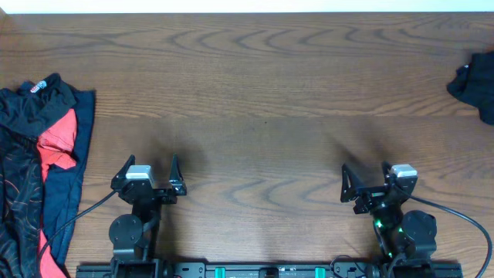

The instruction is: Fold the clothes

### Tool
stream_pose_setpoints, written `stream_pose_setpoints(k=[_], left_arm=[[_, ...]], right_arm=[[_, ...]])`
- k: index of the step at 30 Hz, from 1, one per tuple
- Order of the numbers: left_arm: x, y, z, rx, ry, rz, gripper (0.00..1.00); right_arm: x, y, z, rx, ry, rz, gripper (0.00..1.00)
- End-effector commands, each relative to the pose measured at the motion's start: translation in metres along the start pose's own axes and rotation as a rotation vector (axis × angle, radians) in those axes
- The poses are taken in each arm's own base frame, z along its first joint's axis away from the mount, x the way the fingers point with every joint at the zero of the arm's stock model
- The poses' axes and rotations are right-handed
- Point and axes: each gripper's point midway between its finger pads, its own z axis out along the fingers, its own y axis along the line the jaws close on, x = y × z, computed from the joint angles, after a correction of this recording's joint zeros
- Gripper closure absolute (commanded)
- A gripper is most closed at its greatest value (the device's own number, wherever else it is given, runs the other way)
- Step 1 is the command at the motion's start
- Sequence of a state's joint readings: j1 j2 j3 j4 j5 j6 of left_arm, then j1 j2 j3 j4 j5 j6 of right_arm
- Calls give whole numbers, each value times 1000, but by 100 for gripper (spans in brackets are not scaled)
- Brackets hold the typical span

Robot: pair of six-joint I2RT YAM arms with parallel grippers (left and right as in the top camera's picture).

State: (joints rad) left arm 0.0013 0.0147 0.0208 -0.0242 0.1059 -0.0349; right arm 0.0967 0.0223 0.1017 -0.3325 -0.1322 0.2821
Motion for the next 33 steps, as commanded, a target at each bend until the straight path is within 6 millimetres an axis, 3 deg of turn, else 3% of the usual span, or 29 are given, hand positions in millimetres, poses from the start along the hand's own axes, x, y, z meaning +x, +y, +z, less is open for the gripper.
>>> stream_pose_setpoints(k=[1, 4, 8, 12, 15, 20, 25, 33], left_arm=[[-1, -7, -1, 31, 42, -55, 2], [-14, -4, -1, 7, 65, -56, 2], [-39, -6, 8, -4, 132, -59, 2], [-66, -9, 28, -20, 278, -67, 2], [-78, -11, 44, -29, 435, -77, 2], [-80, -24, 58, 15, 685, -118, 2], [-71, -30, 66, 45, 770, -143, 2], [-73, -19, 69, -1, 757, -192, 2]], right_arm=[[11, 6, -2, -20, 79, 32, 1], [13, 6, -5, -1, 138, 36, 1], [-5, 11, -5, 7, 179, 0, 1], [-26, 16, 2, 32, 272, 2, 1], [-27, 18, 10, 58, 417, 25, 1], [-15, 27, 18, 66, 708, 91, 1], [-1, 26, 20, 93, 954, 98, 1], [9, 23, 24, 106, 1013, 103, 1]])
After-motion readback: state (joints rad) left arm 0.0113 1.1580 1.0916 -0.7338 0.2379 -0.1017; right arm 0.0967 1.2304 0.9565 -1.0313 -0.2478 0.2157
